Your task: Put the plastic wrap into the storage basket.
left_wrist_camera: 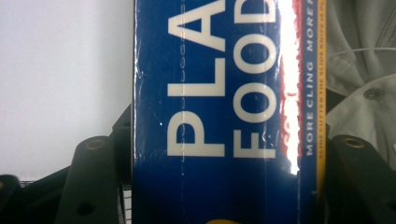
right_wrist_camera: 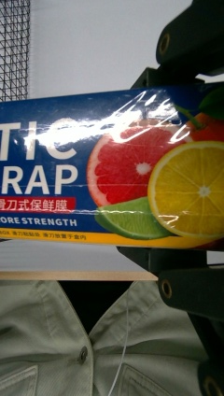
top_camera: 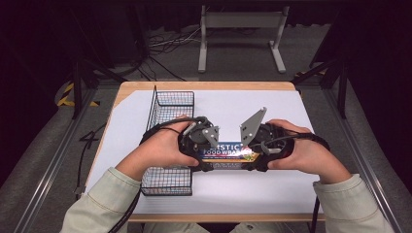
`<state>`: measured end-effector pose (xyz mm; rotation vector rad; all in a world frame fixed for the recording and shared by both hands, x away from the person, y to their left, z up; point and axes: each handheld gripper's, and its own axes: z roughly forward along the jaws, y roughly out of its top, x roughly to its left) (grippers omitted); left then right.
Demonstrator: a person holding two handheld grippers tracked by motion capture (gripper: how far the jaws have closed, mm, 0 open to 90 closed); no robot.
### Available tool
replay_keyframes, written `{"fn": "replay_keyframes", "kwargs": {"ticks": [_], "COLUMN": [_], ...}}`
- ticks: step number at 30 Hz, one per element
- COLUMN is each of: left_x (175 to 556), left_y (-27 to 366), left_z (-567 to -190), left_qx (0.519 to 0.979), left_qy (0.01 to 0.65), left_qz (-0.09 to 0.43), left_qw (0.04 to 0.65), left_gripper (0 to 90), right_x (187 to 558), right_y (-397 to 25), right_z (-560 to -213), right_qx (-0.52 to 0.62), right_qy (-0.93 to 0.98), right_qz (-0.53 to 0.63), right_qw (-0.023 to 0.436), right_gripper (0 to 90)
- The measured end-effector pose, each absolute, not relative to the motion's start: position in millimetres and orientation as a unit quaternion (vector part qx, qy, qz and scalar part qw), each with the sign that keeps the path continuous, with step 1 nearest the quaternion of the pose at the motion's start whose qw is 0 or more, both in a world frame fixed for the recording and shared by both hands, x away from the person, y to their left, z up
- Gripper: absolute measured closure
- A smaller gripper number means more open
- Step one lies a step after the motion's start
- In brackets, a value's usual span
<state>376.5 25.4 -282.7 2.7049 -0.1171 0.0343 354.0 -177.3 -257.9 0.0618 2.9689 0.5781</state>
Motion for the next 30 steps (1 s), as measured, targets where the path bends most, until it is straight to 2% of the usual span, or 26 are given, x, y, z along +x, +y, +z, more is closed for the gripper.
{"fn": "replay_keyframes", "kwargs": {"ticks": [7,11,17,23,30], "left_x": [369,369,375,381,387], "left_y": [19,18,22,26,41], "left_z": [-282,-279,-278,-284,-288], "left_qx": [0.977,0.977,0.976,0.976,0.963], "left_qy": [-0.027,-0.018,0.016,0.047,0.118], "left_qz": [0.04,0.049,0.055,0.051,0.044], "left_qw": [0.21,0.206,0.208,0.207,0.24], "left_gripper": [39.5,39.6,39.3,39.4,39.8], "right_x": [358,361,368,369,371], "right_y": [-185,-197,-217,-238,-258], "right_z": [-260,-256,-243,-231,-228], "right_qx": [0.02,0.026,0.06,0.101,0.16], "right_qy": [0.977,0.966,0.942,0.914,0.884], "right_qz": [0.205,0.251,0.324,0.382,0.415], "right_qw": [0.057,0.051,0.06,0.094,0.145], "right_gripper": [37.9,28.4,27.2,26.7,27.6]}}
